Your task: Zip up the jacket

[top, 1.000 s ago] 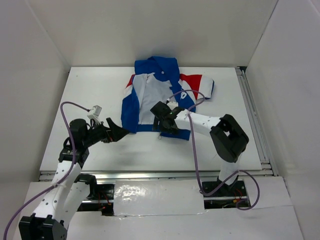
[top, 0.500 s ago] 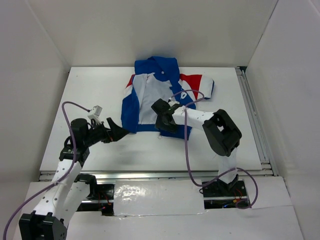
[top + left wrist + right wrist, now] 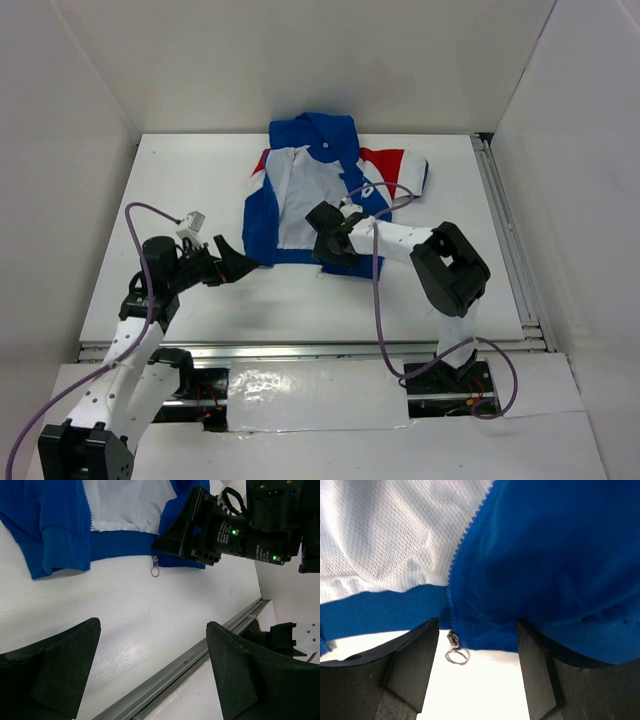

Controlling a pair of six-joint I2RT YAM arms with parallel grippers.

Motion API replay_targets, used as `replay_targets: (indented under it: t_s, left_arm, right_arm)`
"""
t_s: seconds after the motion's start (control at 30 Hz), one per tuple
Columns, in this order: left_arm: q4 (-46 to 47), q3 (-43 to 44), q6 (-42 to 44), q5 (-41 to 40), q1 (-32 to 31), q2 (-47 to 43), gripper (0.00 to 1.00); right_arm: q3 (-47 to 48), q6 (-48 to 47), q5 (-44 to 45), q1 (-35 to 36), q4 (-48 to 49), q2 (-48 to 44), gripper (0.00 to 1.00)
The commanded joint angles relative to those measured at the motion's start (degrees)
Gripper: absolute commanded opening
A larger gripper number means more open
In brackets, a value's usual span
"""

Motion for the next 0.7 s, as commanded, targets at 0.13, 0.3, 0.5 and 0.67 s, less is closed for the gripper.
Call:
replay_targets:
  t_s: [0.13,0.3,0.5,0.67]
  left_arm:
    - [1.6,1.1,0.1,1.8,-0.3,-0.6,0.99]
    - [1.6,1.2,0.1,2.0,-0.3,-1.0,0.99]
    - [0.8,1.2,0.1,1.6,-0.3,-1.6,0.99]
    - [0.7,1.1,0.0,1.3,-0.3,-1.9,0.99]
  right_arm:
    - [-3.1,2.6,4.5,1.6,-0.5,-6.8,0.7]
    - [-2.7,3.8,7.0,2.4,-2.7,-7.2,0.69]
    - [0.1,4.5,6.6,2.1,-4.9,-3.3,0.68]
    - [-0.6,5.4,8.1,2.3,-6.0,-3.3,0.68]
